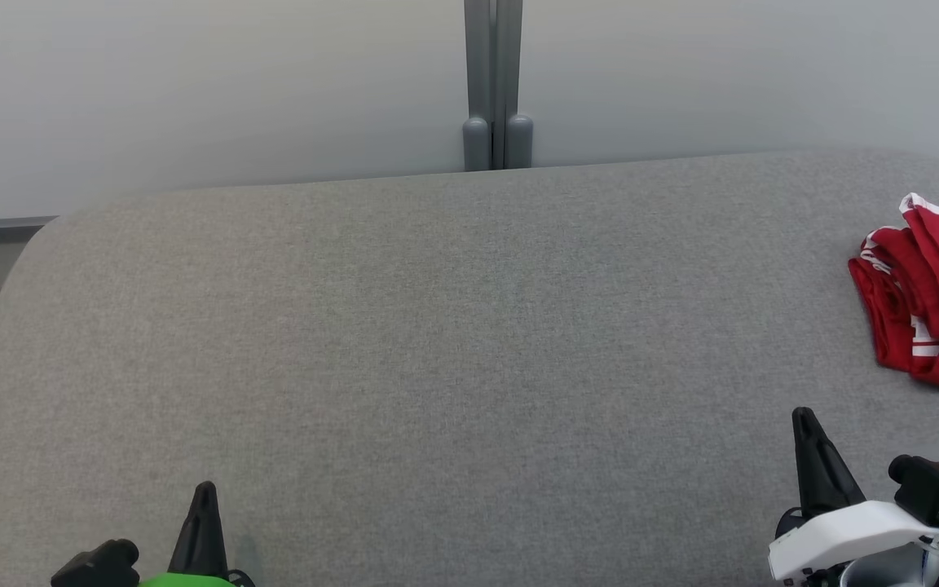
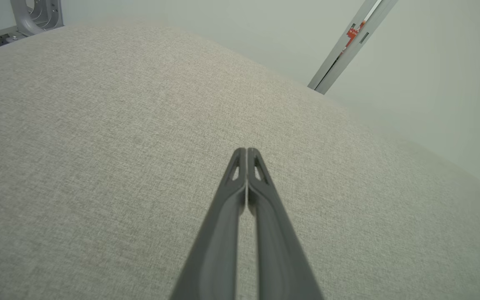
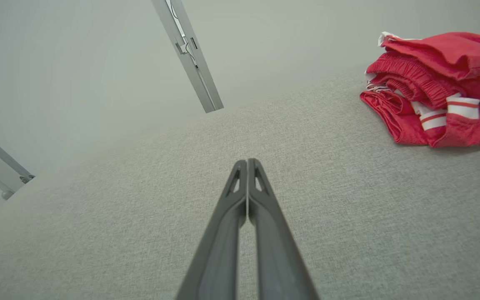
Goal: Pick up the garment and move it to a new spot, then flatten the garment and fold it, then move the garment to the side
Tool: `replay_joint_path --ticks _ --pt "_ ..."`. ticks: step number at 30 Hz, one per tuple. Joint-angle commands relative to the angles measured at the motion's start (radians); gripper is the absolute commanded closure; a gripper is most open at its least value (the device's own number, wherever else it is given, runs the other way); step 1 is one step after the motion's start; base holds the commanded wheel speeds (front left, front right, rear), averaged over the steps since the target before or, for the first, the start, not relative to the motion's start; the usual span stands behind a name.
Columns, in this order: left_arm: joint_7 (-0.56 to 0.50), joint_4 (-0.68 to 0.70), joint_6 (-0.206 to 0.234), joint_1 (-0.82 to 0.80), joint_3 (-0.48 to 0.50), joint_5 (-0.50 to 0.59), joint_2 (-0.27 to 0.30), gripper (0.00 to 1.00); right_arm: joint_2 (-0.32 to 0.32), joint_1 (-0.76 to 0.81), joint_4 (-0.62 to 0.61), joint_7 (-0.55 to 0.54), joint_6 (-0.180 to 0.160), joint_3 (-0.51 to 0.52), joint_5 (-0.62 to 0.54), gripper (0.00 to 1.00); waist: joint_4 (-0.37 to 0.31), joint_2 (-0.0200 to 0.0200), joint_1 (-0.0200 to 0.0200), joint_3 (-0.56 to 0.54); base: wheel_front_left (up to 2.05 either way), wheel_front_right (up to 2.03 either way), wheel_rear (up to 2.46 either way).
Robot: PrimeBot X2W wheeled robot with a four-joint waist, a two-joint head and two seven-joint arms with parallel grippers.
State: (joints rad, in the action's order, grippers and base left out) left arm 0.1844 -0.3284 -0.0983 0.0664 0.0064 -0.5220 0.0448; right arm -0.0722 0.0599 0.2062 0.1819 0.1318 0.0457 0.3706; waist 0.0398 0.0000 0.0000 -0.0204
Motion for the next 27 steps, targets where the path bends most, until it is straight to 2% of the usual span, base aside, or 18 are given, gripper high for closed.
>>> replay_joint_path --ticks 1,27 --pt "-0.009 0.02 -0.007 -0.034 0.009 -0.045 0.003 1.0 -0.002 -0.03 -0.011 -0.008 0.0 0.005 0.047 1.0 -0.001 0.0 0.0 0.0 0.0 0.0 0.0" --pt "-0.106 0.044 -0.017 -0.084 0.043 -0.399 0.005 1.0 0.006 -0.081 0.004 -0.105 -0.001 0.026 0.452 1.0 -0.01 0.0 0.0 0.006 0.0 0.0 0.0"
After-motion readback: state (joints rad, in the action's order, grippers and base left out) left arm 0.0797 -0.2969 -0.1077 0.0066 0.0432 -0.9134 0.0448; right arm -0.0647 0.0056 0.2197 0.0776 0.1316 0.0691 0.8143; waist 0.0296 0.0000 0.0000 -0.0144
